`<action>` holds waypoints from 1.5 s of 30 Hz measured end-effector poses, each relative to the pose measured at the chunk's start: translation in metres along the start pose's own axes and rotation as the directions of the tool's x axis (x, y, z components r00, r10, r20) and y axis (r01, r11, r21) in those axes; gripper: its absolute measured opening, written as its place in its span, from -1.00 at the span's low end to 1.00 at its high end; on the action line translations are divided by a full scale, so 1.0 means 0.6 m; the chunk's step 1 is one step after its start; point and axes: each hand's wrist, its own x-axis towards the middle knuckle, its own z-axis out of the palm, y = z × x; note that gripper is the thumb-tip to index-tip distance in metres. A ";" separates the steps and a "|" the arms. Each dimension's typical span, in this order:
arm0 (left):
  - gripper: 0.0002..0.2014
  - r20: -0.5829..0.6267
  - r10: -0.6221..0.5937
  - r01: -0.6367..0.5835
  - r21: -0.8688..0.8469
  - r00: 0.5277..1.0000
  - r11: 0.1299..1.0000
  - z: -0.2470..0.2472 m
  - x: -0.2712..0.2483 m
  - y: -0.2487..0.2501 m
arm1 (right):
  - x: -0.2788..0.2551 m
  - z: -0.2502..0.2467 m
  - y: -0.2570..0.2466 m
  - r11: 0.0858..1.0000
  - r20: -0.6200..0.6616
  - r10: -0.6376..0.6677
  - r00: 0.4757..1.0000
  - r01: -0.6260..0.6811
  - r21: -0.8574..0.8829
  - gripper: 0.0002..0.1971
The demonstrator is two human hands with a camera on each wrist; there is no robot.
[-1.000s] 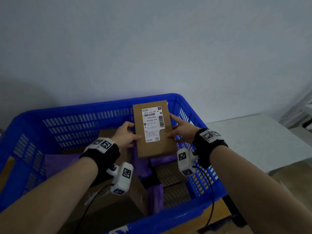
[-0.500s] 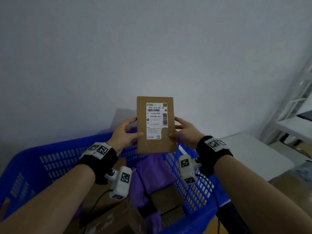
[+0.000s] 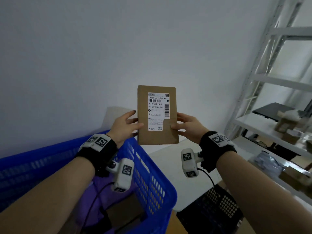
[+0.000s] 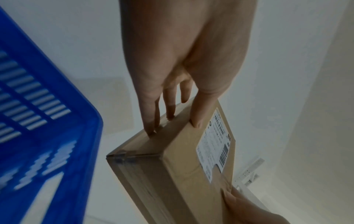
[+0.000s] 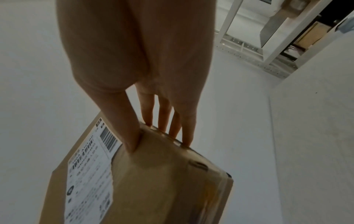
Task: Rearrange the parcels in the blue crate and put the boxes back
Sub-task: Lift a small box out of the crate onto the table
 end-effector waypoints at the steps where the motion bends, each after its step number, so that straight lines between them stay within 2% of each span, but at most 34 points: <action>1: -0.35 0.010 -0.012 0.012 0.004 1.000 1.000 0.024 0.015 -0.004 | 0.005 -0.025 0.002 1.000 -0.010 0.006 1.000 -0.006 0.006 -0.44; 6: -0.49 0.066 -0.096 0.091 0.070 0.993 0.993 0.132 0.102 -0.027 | 0.043 -0.148 0.033 0.998 -0.027 0.053 0.998 -0.052 0.040 -0.45; 11: -0.55 0.107 -0.254 0.241 0.119 0.961 0.963 0.208 0.181 -0.078 | 0.082 -0.240 0.099 0.989 -0.030 0.131 0.991 -0.129 0.069 -0.41; 18: -0.50 0.052 -0.492 0.477 0.177 0.869 0.861 0.295 0.261 -0.199 | 0.120 -0.334 0.240 0.945 -0.068 0.301 0.951 -0.288 0.158 -0.35; 25: -0.46 -0.075 -0.627 0.631 0.153 0.775 0.761 0.365 0.299 -0.346 | 0.130 -0.388 0.374 0.872 -0.091 0.466 0.880 -0.439 0.218 -0.30; 32: -0.49 -0.086 -0.687 0.692 0.046 0.722 0.721 0.381 0.306 -0.460 | 0.143 -0.422 0.461 0.819 -0.090 0.545 0.833 -0.507 0.269 -0.25; 38: -0.50 -0.041 -0.678 0.679 0.036 0.734 0.733 0.373 0.305 -0.509 | 0.160 -0.426 0.504 0.792 -0.108 0.591 0.800 -0.549 0.268 -0.27; 41: -0.48 -0.007 -0.681 0.680 0.050 0.732 0.731 0.372 0.311 -0.525 | 0.166 -0.425 0.520 0.789 -0.155 0.605 0.781 -0.561 0.250 -0.30; 45: -0.44 -0.020 -0.691 0.691 0.041 0.723 0.721 0.372 0.316 -0.547 | 0.174 -0.425 0.543 0.793 -0.239 0.610 0.756 -0.580 0.189 -0.35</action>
